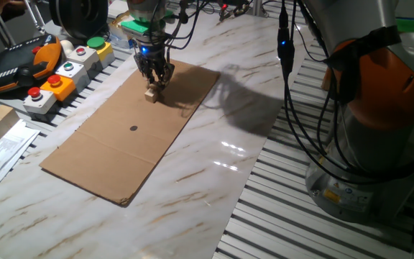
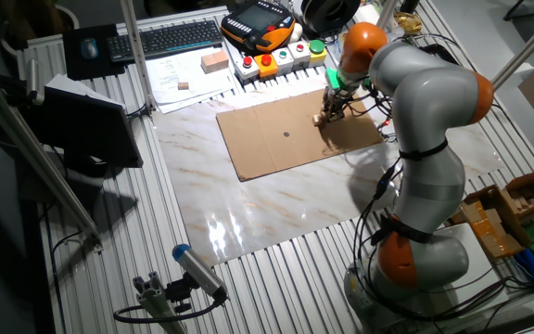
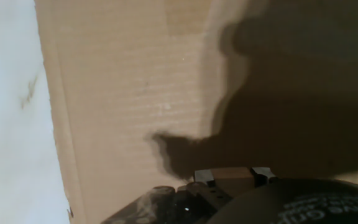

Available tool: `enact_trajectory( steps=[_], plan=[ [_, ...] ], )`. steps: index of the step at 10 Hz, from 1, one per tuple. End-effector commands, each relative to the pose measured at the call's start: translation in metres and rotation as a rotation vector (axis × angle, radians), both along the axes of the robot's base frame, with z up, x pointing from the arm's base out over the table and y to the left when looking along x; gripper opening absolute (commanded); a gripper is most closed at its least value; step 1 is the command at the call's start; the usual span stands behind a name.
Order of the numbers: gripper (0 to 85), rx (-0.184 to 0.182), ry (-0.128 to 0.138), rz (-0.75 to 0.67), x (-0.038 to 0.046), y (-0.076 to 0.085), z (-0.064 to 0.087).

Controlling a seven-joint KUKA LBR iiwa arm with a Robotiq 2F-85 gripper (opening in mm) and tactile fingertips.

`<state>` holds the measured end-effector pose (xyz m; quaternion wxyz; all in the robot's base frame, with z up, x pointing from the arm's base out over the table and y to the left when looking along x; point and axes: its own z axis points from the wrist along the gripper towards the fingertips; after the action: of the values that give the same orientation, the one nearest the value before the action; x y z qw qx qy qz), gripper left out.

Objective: Use the gripper to push the small block from left to right

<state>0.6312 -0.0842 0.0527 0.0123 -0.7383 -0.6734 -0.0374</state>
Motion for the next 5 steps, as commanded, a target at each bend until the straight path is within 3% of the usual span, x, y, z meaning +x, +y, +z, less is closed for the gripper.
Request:
enact_trajectory(
  steps=[1, 5],
  plan=[
    [1.0, 0.002, 0.0, -0.002, -0.0003, 0.003, 0.0],
    [1.0, -0.007, 0.002, -0.002, -0.0006, 0.019, 0.0]
  ],
)
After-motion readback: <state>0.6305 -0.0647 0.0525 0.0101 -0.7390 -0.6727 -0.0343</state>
